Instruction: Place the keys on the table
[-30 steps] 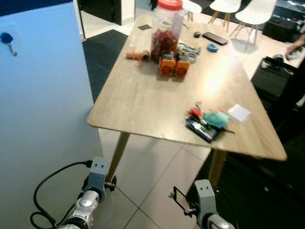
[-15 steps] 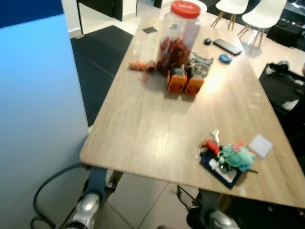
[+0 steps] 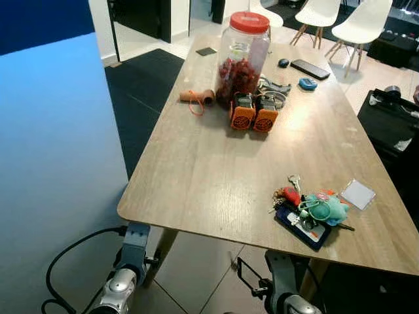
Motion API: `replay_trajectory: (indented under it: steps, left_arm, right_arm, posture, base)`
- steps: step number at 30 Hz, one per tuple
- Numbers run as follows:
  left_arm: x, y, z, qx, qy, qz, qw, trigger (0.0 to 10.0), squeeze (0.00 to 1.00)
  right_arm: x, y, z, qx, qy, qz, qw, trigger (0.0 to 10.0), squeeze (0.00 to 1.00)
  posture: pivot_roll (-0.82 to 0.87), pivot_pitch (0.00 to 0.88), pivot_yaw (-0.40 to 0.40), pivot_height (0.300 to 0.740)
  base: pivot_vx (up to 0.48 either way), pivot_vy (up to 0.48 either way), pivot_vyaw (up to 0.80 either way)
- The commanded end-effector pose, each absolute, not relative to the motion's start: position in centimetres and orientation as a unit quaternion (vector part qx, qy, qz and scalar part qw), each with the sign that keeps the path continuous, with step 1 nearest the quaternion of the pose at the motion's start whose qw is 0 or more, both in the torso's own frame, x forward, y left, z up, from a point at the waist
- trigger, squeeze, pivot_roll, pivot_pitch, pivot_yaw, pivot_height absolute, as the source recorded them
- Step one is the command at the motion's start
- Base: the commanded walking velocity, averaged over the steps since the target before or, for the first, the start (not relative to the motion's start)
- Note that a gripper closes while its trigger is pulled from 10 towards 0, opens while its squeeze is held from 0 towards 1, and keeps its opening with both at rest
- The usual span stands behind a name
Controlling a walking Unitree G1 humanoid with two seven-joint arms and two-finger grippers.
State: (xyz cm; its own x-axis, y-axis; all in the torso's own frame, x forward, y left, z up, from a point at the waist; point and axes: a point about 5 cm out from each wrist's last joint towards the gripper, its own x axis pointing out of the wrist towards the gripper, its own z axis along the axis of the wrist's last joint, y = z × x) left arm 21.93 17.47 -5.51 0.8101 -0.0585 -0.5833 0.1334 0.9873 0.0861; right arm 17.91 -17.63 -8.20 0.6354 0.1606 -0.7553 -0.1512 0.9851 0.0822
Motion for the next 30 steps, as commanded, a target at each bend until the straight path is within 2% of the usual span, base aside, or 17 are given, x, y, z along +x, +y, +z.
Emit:
replay_trajectory:
  steps: [1,6,13,18,30]
  left_arm:
    - [21.5,17.9,-5.7,0.078,0.311,-0.056,0.946,10.0,0.00]
    - [19.5,18.8,-6.8,0.098,0.343,-0.066,0.932,10.0,0.00]
    - [19.3,18.9,-6.9,0.105,0.344,-0.077,0.930,10.0,0.00]
    - [19.1,18.9,-7.0,0.100,0.348,-0.079,0.929,10.0,0.00]
    - [18.7,18.7,-7.3,0.084,0.364,-0.078,0.924,10.0,0.00]
  right_arm:
    - [17.3,-18.1,-8.5,0.004,0.431,0.080,0.899,10.0,0.00]
    - [14.4,-18.7,-9.7,0.018,0.474,0.049,0.879,10.0,0.00]
    - [12.7,-19.7,-10.2,0.032,0.489,0.007,0.872,10.0,0.00]
    - [12.4,-20.2,-10.2,0.051,0.485,-0.024,0.873,10.0,0.00]
    - [13.1,-19.8,-10.0,0.056,0.480,-0.016,0.875,10.0,0.00]
  posture:
    - [0.07,0.027,-0.082,0.740]
    - [0.06,0.031,-0.060,0.740]
    - [0.05,0.034,-0.045,0.740]
    - [0.05,0.036,-0.040,0.740]
    - [0.05,0.036,-0.042,0.740]
  base:
    - [0.000,0.000,0.00]
    - [0.000,0.000,0.00]
    - [0.000,0.000,0.00]
    - [0.000,0.000,0.00]
    - [0.000,0.000,0.00]
